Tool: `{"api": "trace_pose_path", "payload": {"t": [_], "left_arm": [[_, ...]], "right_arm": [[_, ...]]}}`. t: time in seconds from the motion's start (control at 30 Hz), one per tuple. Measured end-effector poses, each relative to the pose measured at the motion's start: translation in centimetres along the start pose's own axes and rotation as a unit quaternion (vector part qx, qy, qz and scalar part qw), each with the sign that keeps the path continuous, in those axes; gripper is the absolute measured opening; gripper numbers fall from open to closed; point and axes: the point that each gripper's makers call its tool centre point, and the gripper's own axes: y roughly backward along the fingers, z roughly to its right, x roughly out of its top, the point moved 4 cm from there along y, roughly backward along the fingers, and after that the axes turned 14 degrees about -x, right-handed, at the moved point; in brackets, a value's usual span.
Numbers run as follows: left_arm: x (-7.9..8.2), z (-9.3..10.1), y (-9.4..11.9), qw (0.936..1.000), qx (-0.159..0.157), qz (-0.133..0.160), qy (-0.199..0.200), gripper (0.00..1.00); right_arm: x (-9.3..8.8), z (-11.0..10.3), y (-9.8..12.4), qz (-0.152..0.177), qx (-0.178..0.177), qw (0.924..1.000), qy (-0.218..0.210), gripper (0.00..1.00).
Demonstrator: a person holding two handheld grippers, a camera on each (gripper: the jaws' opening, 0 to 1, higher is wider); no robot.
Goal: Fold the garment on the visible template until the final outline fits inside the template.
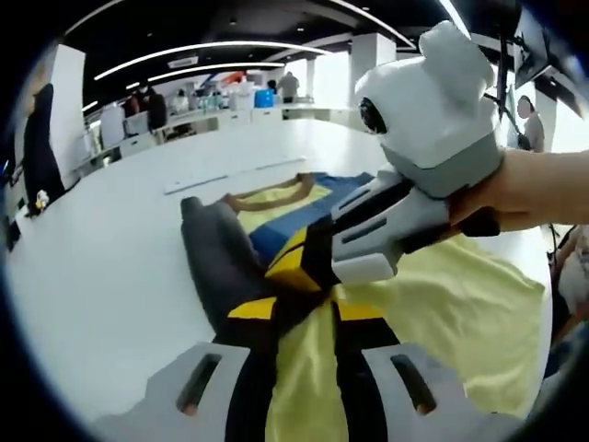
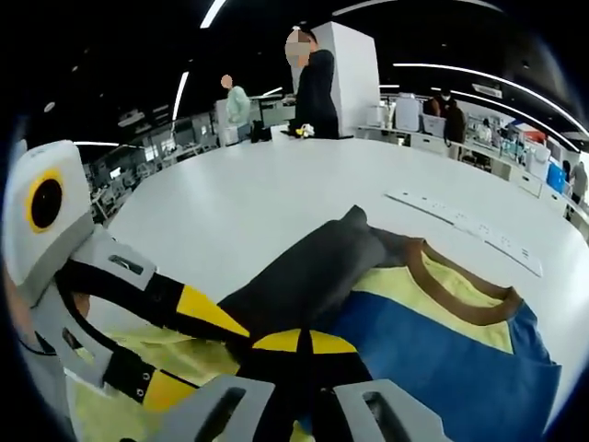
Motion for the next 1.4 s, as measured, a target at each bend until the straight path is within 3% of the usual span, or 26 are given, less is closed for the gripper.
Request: {"api": "trace_pose_path", "payload": {"t": [0.17,0.4,0.77,0.93,1.4], "left_arm": [[0.2,-1.4,2.1,0.9999,0.008,0.01,0.005,0.27],[-0.4,-4.0,4.1,0.9991,0.039,0.009,0.011,0.23],[-2.6,-6.0,4.7,0.9971,0.072,-0.022,0.012,0.13],[-3.5,-6.1,4.3,0.9969,0.069,-0.04,-0.001,0.13],[-3.3,-4.8,3.1,0.9992,0.031,-0.02,-0.012,0.12]], "right_arm": [[0.0,0.0,0.0,-0.002,0.001,1.0,-0.006,0.0],[0.0,0.0,0.0,-0.005,-0.001,0.9999,-0.01,0.0],[0.0,0.0,0.0,-0.01,0.002,0.9997,-0.02,0.0],[0.0,0.0,0.0,-0.011,0.002,0.9997,-0.021,0.0],[0.0,0.0,0.0,-0.012,0.005,0.9995,-0.03,0.0]]}}
